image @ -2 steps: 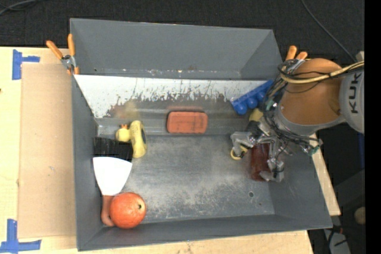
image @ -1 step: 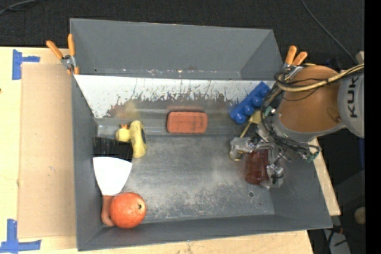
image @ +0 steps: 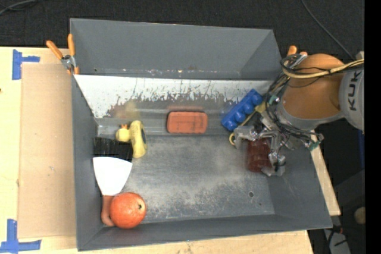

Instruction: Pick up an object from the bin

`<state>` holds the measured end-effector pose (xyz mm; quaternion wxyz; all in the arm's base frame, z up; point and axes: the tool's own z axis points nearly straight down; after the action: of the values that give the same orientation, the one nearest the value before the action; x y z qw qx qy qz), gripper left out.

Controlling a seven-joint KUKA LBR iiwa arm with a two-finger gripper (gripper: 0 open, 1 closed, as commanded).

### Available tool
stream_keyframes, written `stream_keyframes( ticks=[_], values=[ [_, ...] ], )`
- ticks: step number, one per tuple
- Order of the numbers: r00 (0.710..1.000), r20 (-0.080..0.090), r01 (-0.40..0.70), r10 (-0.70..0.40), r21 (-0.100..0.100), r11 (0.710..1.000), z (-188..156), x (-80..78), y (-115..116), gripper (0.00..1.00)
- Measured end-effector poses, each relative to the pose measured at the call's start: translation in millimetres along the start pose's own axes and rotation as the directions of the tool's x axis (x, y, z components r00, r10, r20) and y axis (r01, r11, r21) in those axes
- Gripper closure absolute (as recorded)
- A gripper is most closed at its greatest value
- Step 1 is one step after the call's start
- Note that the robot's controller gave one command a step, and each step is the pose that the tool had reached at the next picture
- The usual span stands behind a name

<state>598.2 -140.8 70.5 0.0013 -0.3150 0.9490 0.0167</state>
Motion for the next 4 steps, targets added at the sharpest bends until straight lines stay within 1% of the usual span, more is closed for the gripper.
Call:
stream_keyframes(
  ticks=[1, 2, 3, 4],
  values=[
    [1.0, -0.008, -0.02, 0.02, -0.009, 1.0, -0.2, 39.8, 17.8, 0.0],
    [1.0, -0.005, -0.017, 0.017, -0.009, 1.0, 1.3, 39.3, 20.3, 0.0],
    [1.0, -0.009, -0.003, 0.003, -0.011, 1.0, -65.4, 26.6, 10.1, 0.0],
    [1.0, -0.003, -0.016, 0.016, -0.006, 1.0, -67.2, 28.0, 9.8, 0.0]
  ],
)
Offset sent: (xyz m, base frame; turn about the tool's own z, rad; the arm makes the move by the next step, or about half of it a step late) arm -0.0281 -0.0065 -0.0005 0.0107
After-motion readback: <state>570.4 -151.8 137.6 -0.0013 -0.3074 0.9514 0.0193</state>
